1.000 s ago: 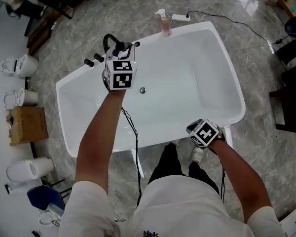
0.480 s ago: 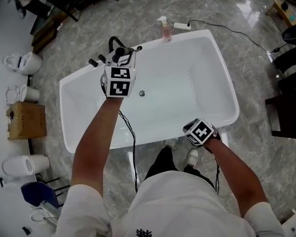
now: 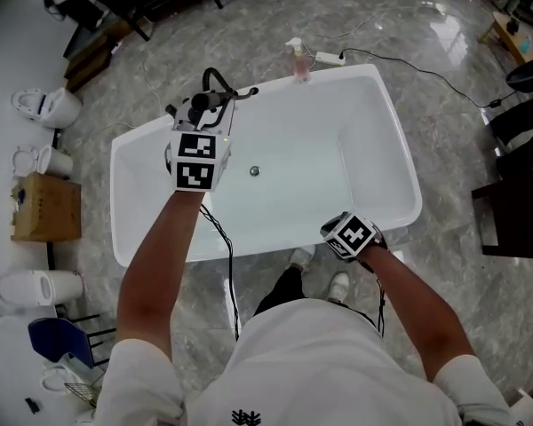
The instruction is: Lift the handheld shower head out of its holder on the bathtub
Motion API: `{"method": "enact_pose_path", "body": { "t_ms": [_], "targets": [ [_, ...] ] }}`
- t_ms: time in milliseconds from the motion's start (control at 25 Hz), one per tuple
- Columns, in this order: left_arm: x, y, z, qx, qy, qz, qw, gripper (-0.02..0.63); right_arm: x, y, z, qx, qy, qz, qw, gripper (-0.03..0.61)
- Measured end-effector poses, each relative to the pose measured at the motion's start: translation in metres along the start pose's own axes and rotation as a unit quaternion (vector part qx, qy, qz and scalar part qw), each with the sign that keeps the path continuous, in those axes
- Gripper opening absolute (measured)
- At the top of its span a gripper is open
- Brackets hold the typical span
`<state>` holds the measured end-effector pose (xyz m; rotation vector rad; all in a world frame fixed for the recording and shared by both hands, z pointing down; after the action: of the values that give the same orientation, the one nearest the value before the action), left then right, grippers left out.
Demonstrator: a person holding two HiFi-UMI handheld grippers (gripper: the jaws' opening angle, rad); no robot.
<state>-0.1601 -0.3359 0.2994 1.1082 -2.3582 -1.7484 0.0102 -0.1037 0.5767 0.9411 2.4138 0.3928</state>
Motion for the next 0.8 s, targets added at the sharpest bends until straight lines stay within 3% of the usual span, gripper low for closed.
{"method": "enact_pose_path", "body": {
  "t_ms": [800],
  "targets": [
    [-0.029, -0.021, 0.126, -0.023, -0.026, 0.027, 0.9991, 0.138, 0.03, 0.004, 0.011, -0.007, -0.009, 0.05, 0.999, 0.014]
  ]
}}
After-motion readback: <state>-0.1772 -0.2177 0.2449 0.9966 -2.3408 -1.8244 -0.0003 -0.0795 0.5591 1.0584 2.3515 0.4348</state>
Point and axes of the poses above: the fingertips, and each gripper's own axes: z backward along the fingers, x to its left, y out of its underside, the point moved 5 cm from there along z, backward along the fingers
